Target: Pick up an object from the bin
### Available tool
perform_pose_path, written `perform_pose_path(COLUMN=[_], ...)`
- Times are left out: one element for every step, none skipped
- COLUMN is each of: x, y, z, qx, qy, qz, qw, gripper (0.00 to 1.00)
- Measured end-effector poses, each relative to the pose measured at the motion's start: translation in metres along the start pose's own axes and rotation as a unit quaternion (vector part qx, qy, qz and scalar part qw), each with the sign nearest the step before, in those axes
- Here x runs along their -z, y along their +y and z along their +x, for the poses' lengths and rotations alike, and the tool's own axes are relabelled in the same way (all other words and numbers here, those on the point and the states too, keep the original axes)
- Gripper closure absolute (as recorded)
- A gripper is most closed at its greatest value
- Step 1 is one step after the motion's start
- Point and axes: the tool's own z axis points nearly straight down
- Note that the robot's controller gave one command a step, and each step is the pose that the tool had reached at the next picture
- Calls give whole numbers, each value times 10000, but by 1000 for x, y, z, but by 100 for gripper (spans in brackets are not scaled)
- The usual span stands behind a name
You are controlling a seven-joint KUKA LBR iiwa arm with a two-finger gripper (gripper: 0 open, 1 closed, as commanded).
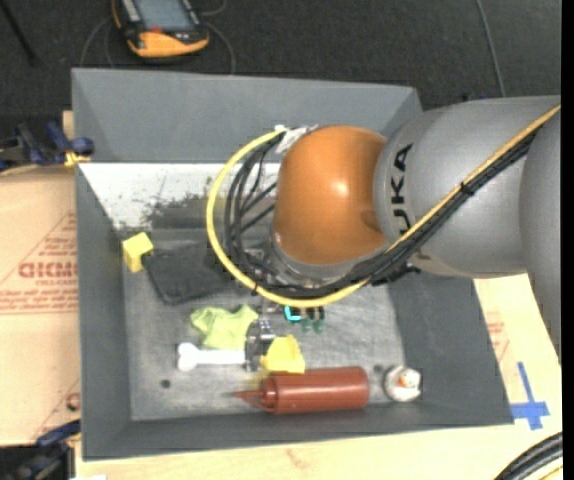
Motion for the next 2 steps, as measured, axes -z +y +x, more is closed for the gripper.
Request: perform_pose_path(x=[4, -49], y=[0, 1], z=[-2, -24], qx=[-18, -516], qy=[-38, -55], qz=[-5, -10], qw=[10000, 9987], gripper=[0, 0])
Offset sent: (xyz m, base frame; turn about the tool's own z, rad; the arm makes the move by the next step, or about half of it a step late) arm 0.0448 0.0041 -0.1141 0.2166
